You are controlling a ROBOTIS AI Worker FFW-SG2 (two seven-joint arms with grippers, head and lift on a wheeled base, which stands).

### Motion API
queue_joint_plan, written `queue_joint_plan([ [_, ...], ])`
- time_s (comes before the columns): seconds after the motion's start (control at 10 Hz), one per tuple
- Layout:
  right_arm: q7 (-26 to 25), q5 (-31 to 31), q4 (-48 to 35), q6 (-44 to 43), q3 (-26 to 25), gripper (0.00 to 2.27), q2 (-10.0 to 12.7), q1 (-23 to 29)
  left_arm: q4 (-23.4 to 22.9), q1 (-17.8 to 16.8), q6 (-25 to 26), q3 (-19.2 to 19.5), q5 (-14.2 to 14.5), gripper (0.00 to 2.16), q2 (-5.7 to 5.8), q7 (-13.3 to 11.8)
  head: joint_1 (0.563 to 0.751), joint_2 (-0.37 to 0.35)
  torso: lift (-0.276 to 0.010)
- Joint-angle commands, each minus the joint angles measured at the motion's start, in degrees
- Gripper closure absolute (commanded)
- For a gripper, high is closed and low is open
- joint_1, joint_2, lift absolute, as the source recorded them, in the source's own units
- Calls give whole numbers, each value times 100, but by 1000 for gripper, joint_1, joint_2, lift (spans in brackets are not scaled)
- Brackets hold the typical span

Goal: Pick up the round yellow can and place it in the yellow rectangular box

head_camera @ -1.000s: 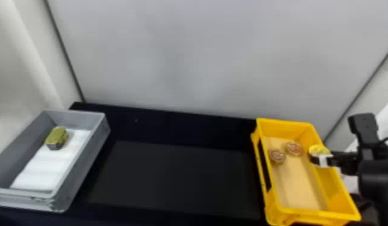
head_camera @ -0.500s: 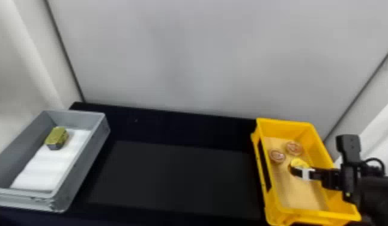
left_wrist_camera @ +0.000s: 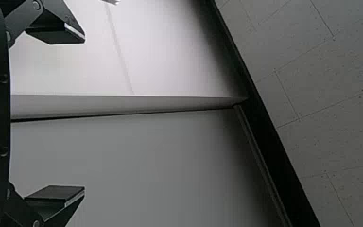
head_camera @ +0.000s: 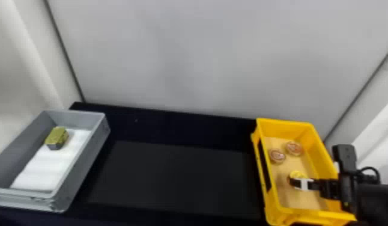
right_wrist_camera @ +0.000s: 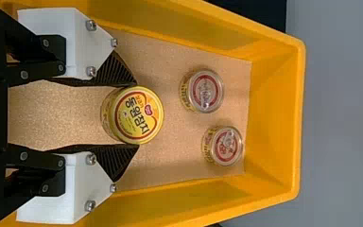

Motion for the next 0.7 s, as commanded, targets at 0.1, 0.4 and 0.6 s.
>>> queue_joint_plan([
  [0.1,-7,-50,176,-14,-15,694,-23,15,0,-9,0,-6,-3,145,0,-3,694,-78,-7],
  [0.4,-16,-103,228,-5,-33,691,-23,6,0,-9,0,-15,-12,144,0,-12,694,-78,-7],
  [0.6,-69,-200,272,206,-24,432,-31,-29,0,-9,0,-24,-21,144,0,-12,694,-78,-7],
])
